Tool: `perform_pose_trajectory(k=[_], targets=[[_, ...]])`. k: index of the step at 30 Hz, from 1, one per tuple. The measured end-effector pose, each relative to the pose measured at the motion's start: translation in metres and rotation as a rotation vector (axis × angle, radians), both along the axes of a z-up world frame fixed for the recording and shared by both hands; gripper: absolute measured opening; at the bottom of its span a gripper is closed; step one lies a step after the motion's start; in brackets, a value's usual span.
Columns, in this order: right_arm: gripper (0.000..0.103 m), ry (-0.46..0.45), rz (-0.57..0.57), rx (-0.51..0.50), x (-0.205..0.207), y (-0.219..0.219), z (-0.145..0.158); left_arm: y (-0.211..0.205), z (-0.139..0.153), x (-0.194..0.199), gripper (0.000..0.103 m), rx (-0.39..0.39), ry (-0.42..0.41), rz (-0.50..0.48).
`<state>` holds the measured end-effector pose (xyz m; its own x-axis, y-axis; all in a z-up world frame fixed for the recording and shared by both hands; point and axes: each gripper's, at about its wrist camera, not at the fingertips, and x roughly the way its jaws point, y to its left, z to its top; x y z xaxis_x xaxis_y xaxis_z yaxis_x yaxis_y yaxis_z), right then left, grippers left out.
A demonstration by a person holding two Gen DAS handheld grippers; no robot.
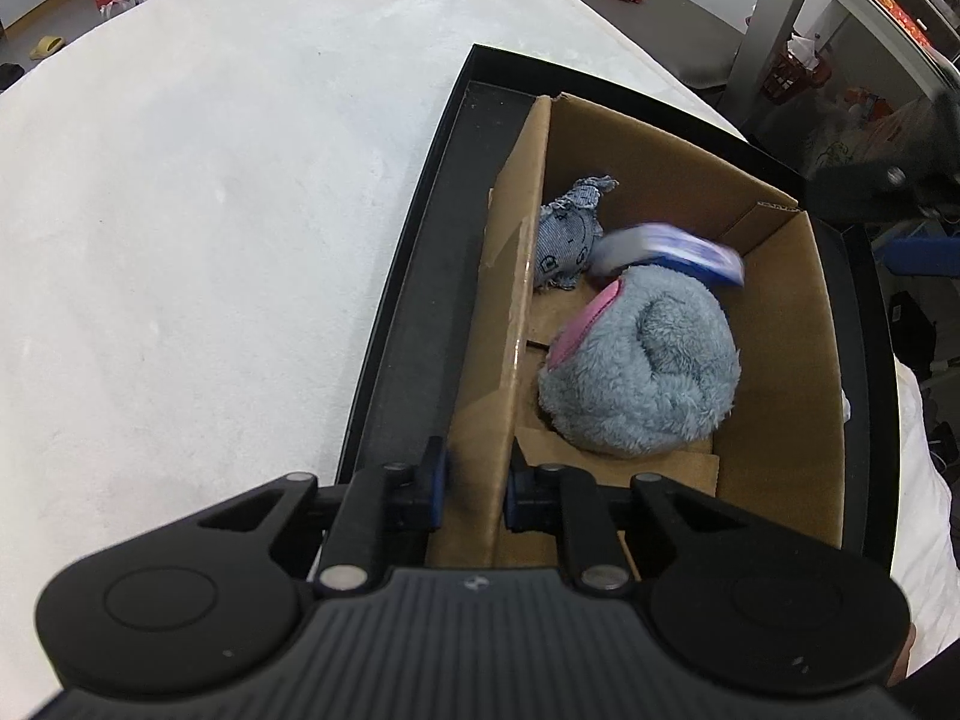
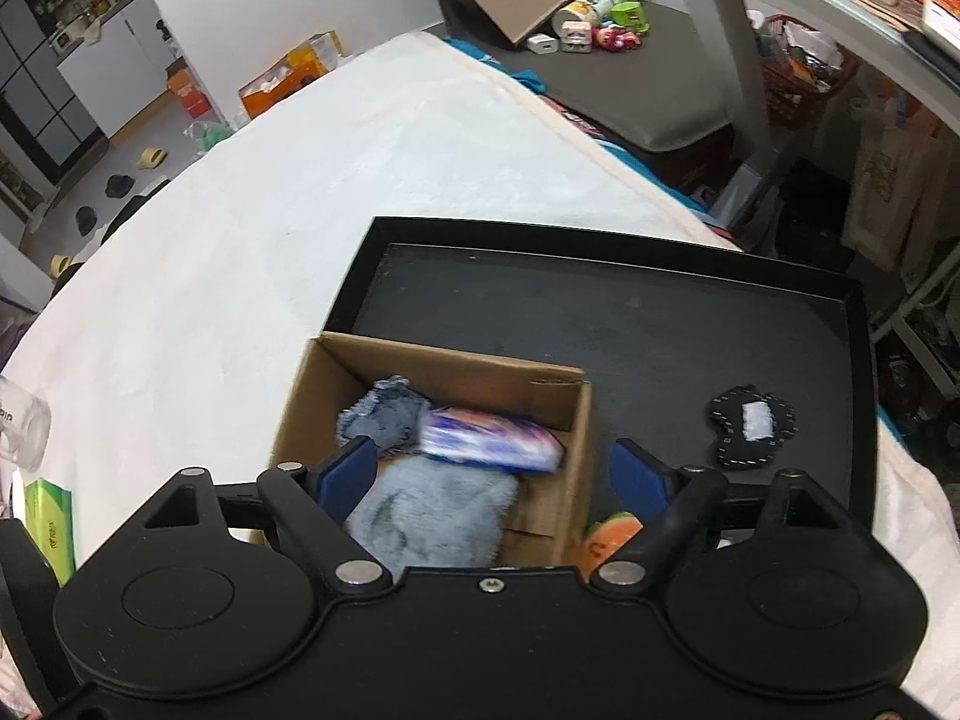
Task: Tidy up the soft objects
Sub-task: 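Lower the tissue pack into the box and open the right tool, then move the right tool to the white wrapped packet and grasp it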
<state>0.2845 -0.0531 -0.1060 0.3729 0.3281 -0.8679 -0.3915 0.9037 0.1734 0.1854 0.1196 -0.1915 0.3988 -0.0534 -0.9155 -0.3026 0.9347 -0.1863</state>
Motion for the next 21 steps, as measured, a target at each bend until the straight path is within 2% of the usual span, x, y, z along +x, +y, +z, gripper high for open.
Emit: perform_pose_trajectory(k=[11,15,17,21], targets=[[0.084,-0.002,-0.015,-0.032,0.004,-0.039,-0.002,-0.002,0.001,0.005,0.017,0.015,0.023,0.008],[0.084,0.006,-0.020,-0.024,0.004,-0.051,-0.009,-0.006,0.003,0.007,0.021,0.043,0.038,0.011],[0.084,0.013,-0.019,-0.024,0.004,-0.057,-0.013,-0.007,0.005,0.008,0.024,0.049,0.041,0.012],[0.084,0.028,-0.021,-0.024,0.003,-0.068,-0.023,-0.011,0.009,0.008,0.039,0.076,0.043,0.015]])
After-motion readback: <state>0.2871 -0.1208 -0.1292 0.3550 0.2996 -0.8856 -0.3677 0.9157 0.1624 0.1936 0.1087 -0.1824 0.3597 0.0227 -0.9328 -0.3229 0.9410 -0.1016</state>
